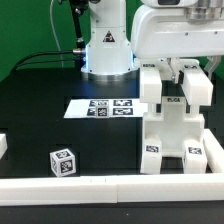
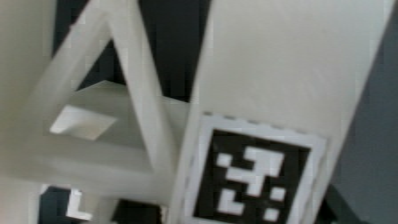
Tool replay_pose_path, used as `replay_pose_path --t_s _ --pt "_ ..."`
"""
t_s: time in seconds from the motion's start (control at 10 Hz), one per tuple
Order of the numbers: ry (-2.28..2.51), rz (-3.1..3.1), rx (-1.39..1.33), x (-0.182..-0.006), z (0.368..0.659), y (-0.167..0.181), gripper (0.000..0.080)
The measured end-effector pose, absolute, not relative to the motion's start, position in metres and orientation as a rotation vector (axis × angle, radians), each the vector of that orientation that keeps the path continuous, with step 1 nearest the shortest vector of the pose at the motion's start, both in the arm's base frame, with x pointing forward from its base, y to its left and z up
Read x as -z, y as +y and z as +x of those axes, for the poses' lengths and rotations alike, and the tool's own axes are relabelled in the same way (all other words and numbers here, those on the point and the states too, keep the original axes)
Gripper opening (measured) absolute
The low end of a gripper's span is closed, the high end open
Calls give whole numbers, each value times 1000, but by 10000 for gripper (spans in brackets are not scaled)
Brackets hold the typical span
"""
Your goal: Assemble chair
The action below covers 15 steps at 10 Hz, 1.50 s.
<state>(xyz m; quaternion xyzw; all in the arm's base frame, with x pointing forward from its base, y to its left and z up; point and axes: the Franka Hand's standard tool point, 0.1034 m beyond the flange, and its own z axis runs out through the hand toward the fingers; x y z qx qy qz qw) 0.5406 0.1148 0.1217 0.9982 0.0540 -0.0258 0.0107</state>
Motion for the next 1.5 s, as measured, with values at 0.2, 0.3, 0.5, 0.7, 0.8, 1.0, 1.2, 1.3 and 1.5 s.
replay_pose_path --t_s 0.2,0.3,0.5,0.7,0.8,1.0,1.2,1.3,1.5 --pt "153 3118 54 -121 545 118 315" --pt "146 3114 57 -116 545 120 315" --pt "136 3111 66 -111 546 122 317" --pt "134 3111 68 -110 545 121 317" --pt "113 3116 70 -109 545 121 317" --pt "54 3136 63 -99 549 116 317" --pt "83 3136 26 -98 556 113 317" --pt "85 3136 22 -98 558 113 317" --pt "82 3138 -6 -98 562 113 317"
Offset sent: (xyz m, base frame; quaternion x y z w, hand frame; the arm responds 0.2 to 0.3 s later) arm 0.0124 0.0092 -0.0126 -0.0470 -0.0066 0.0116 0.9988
